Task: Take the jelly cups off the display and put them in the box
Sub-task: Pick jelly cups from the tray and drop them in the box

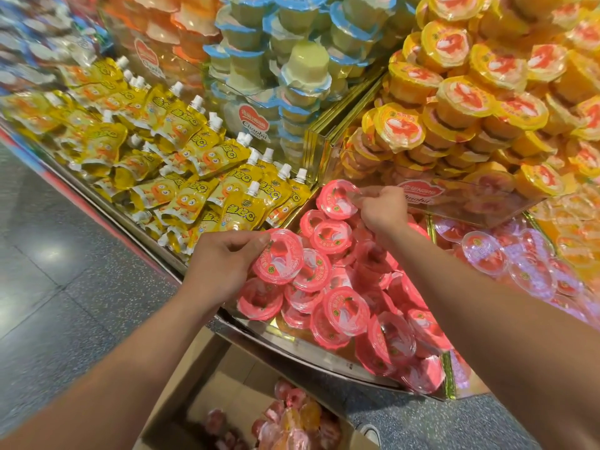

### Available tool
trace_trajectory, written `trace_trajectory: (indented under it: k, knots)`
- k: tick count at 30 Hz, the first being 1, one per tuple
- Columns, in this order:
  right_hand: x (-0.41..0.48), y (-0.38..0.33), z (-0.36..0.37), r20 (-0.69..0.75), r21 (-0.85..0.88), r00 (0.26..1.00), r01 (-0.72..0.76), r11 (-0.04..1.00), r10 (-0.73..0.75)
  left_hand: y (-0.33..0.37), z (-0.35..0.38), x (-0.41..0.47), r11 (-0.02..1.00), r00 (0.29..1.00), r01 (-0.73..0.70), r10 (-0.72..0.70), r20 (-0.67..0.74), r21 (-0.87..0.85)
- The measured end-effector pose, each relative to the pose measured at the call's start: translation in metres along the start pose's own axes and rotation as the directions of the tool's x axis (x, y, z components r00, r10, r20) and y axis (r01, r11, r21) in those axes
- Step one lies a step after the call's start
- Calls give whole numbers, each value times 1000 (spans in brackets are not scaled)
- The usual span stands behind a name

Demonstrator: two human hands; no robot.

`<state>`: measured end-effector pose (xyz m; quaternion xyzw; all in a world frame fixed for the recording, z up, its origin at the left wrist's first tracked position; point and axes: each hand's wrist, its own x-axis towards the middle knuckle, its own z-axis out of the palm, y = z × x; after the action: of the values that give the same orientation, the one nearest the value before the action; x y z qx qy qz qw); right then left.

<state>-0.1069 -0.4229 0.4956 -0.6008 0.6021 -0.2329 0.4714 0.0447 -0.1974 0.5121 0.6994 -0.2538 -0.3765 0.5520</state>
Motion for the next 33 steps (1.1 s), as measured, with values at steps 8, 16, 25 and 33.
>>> trace_trajectory:
  k: [8, 16, 25, 33]
  knots:
    - [15, 6, 22, 75, -68, 996, -46, 997, 51, -5, -2, 0, 1000, 1000, 5, -5, 0, -10]
    - [23, 0, 15, 141, -241, 982, -91, 966, 127, -8, 1, 3, 1000, 1000, 16, -16, -9, -21]
    - [14, -9, 11, 91, -448, 993, -26, 894, 75, -11, 1, -4, 1000, 1000, -5, 5, -3, 6]
    - [1, 0, -8, 80, -391, 996, 55, 919, -26, -10, 3, -8, 999, 1000, -24, 24, 4, 48]
